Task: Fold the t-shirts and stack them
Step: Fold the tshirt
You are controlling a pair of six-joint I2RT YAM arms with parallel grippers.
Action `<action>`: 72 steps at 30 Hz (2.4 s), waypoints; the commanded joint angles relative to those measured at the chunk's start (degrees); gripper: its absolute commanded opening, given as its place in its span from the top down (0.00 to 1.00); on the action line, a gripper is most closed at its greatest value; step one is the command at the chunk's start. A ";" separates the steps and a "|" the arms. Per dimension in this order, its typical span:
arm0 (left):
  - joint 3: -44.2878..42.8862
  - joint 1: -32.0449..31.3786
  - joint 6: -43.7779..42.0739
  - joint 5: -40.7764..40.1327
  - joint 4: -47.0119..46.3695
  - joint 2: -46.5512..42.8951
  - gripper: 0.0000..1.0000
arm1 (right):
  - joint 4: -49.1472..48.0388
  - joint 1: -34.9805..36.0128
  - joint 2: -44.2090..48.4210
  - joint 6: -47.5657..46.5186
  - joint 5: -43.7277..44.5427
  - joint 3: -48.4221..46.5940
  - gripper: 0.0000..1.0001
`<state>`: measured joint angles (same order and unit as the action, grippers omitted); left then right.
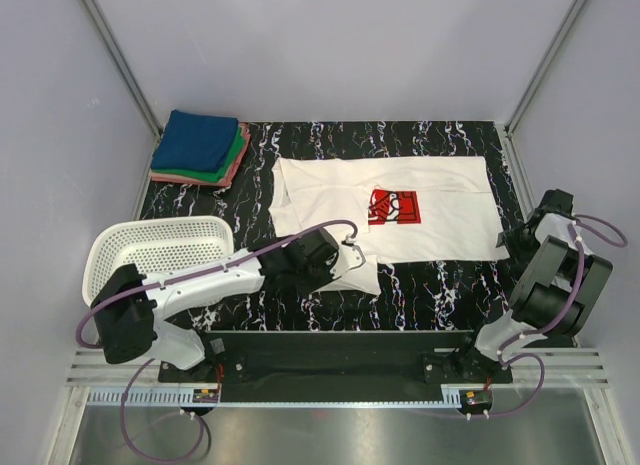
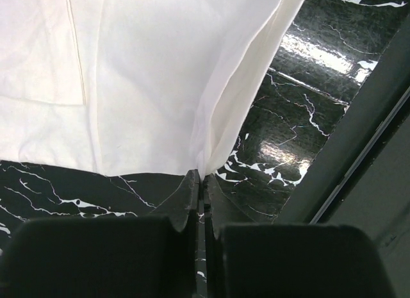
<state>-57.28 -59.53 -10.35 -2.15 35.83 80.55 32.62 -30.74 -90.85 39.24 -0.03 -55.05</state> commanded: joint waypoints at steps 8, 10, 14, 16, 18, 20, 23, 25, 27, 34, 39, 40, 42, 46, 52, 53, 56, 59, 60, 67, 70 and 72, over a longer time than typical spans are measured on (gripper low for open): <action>-0.82 2.31 -0.29 -0.57 -2.61 -1.72 1.00 | -2.47 -1.78 -2.75 -0.84 5.04 -1.20 0.49; -0.82 2.57 -0.11 -0.66 -2.87 -1.63 1.00 | -3.70 -1.69 -3.72 -0.75 5.30 -0.85 0.49; -0.91 2.92 0.24 -1.36 -3.58 -1.36 1.00 | -6.25 -1.69 -5.03 -0.31 5.05 -0.32 0.50; -0.82 3.45 0.42 -1.28 -3.93 -1.54 1.00 | -5.99 -1.78 -5.74 -0.22 5.22 -1.02 0.57; -0.91 3.89 0.59 -1.62 -4.11 -1.98 1.00 | -5.99 -1.69 -6.01 -0.22 5.31 -1.20 0.79; -1.08 4.68 0.68 -2.50 -4.28 -2.50 1.00 | -5.90 -1.78 -4.70 -0.40 5.39 -1.20 0.99; -2.57 6.79 0.68 -4.35 -4.02 -2.95 1.00 | -6.60 -1.78 -2.32 -0.13 3.64 -1.03 1.00; -3.71 8.37 0.24 -5.93 -4.02 -3.47 1.00 | -7.57 -1.52 -1.62 -0.48 0.31 -1.20 1.00; -5.38 10.91 -0.28 -6.29 -4.37 -3.82 1.00 | -7.66 -0.55 -1.70 -0.75 0.21 -1.99 1.00; -12.15 17.34 -3.18 -6.46 -2.00 -2.34 1.00 | -6.17 1.03 -1.62 -1.71 0.12 -4.54 1.00; -16.28 20.93 -5.12 -5.59 -2.00 -0.58 1.00 | -5.64 2.70 -0.21 -1.54 0.99 -7.52 1.00; -17.77 21.47 -5.47 -5.49 -1.65 -0.14 1.00 | -5.73 3.05 -0.55 -1.37 1.00 -8.05 1.00; -19.36 22.95 -5.91 -5.14 -1.30 1.62 1.00 | -5.38 3.58 -1.69 -1.80 1.17 -10.07 1.00; -24.28 25.51 -6.26 -5.23 0.11 5.92 1.00 | -5.37 3.58 -4.68 -3.12 1.44 -12.62 1.00; -29.47 28.94 -7.31 -4.26 0.29 11.28 1.00 | -5.03 4.02 -8.10 -2.59 0.56 -17.89 1.00; -29.91 29.29 -7.49 -3.65 0.11 11.73 1.00 | -4.68 4.11 -8.64 -2.59 0.82 -18.95 1.00; -32.98 31.40 -7.84 -1.02 0.29 14.54 1.00 | -5.37 4.37 -10.22 -2.16 1.35 -19.40 1.00; -36.58 32.02 -9.16 1.26 0.90 17.96 1.00 | -5.46 4.81 -12.77 -2.15 0.74 -20.79 1.00; -37.72 32.10 -9.68 1.62 0.47 18.75 1.00 | -5.55 4.99 -13.99 -2.15 0.47 -21.24 1.00; -43.61 33.60 -10.39 3.56 2.13 25.26 1.00 | -7.04 6.75 -15.85 -2.59 0.21 -23.44 1.00; -45.20 33.95 -10.74 2.77 2.48 27.19 1.00 | -7.40 7.10 -16.29 -2.51 0.56 -23.79 1.00; -47.22 34.48 -10.66 3.21 2.92 28.68 1.00 | -6.87 7.10 -17.60 -2.50 0.56 -25.19 1.00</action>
<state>-100.20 -26.04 -19.77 -0.12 39.05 108.25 27.46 -23.99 -107.70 37.26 0.36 -76.55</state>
